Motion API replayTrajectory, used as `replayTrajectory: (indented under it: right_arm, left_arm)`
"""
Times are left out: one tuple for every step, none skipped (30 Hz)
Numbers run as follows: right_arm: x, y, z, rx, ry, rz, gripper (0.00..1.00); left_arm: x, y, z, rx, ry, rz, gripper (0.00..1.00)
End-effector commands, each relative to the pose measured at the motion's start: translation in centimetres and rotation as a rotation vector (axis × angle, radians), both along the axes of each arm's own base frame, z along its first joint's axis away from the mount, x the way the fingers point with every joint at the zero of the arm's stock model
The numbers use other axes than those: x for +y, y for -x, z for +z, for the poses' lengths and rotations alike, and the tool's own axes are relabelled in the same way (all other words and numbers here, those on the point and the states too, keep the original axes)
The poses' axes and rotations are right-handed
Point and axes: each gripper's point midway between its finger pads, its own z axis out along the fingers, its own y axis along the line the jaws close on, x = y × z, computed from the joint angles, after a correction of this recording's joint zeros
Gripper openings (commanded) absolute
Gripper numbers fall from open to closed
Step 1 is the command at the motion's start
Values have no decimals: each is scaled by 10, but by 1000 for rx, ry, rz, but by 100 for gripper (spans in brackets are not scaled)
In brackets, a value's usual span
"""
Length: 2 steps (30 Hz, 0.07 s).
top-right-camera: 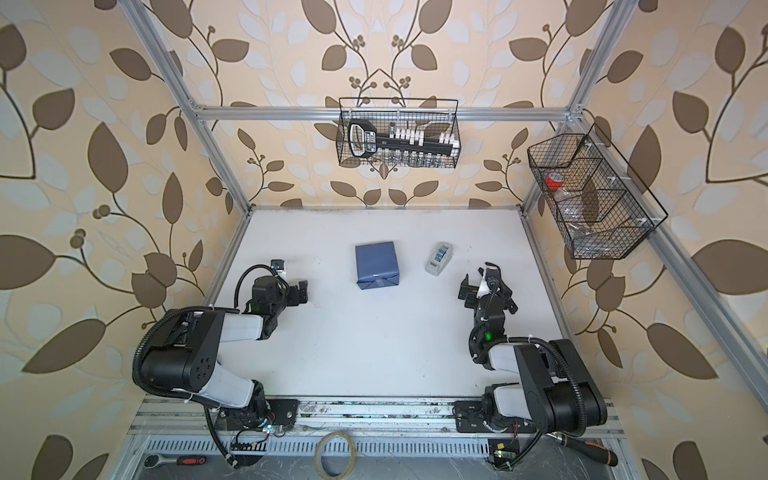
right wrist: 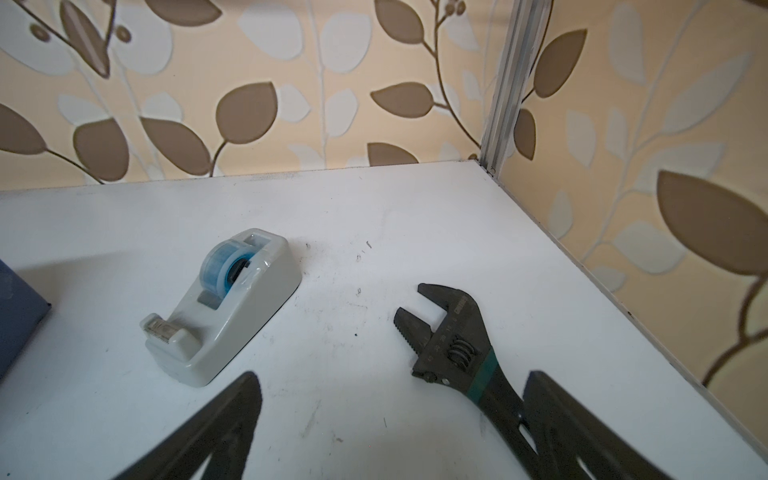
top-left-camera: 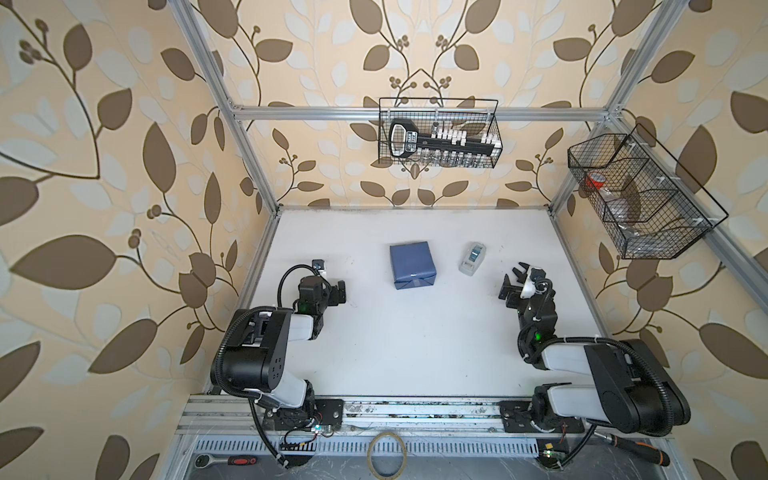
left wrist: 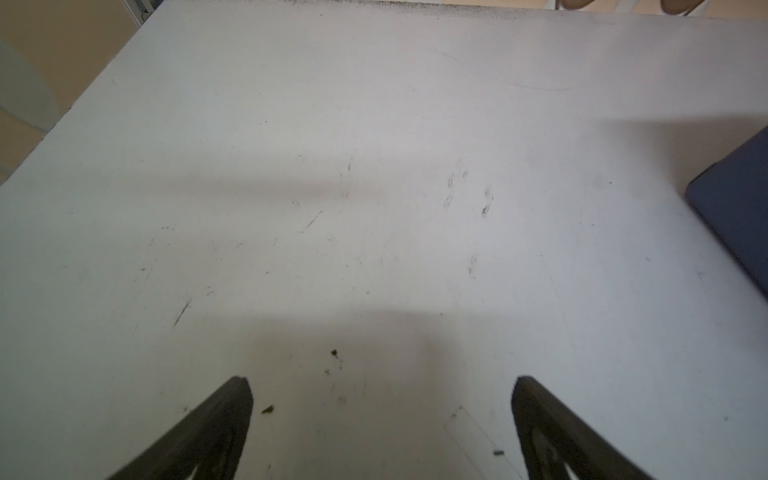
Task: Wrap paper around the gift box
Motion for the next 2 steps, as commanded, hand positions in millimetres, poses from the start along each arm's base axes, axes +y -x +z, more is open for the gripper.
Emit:
replayTrajectory:
  right_arm:
    - [-2, 2, 3, -14, 23, -3, 100]
    - [-1, 2, 3, -15, 23, -3, 100]
  left_arm:
    - [-2, -11, 22, -76, 7, -10, 99]
    - [-2, -11, 24, -80, 9, -11, 99]
